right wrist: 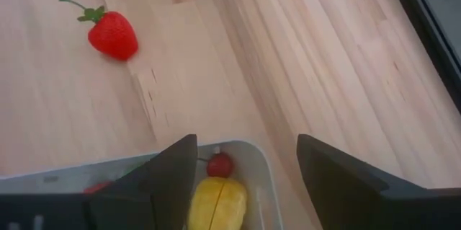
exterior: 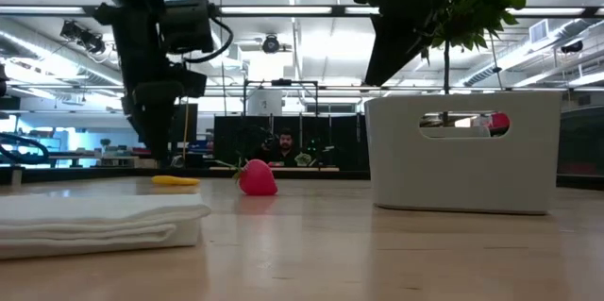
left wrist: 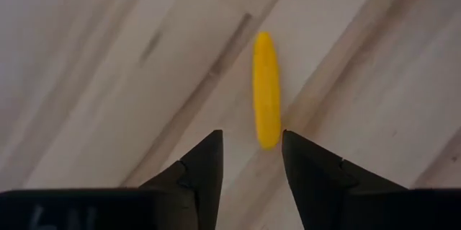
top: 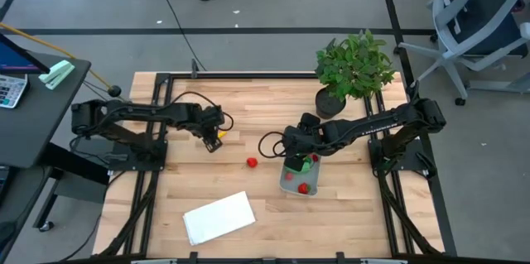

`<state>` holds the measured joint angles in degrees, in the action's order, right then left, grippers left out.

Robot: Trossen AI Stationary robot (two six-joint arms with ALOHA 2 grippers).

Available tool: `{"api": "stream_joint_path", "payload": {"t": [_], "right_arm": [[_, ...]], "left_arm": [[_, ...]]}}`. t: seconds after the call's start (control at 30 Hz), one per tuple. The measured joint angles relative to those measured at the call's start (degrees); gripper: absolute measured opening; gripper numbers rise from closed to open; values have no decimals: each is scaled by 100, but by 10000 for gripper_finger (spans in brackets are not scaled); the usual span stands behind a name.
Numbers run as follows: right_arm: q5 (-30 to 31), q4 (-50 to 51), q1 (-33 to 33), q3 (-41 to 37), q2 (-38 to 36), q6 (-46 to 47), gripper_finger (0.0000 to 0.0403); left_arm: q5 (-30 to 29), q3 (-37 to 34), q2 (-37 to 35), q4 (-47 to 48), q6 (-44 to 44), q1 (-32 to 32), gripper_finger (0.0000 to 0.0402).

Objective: Pick and placing Produce into tupperware
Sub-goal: Put the yellow corn into the gray bin

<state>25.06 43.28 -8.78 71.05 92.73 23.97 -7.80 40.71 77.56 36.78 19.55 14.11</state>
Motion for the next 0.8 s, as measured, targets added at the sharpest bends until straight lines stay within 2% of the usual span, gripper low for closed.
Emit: {"api": "stream_joint_path", "payload": {"t": [0.2,0.8], "right_arm": [[0,-26,0,0,0,2,248],[2,-28,2,0,0,55,248]], "left_arm": [[394,-240,0,-410,82,-2,152],[401,-286,4,-574,-220,-2,157]]}}
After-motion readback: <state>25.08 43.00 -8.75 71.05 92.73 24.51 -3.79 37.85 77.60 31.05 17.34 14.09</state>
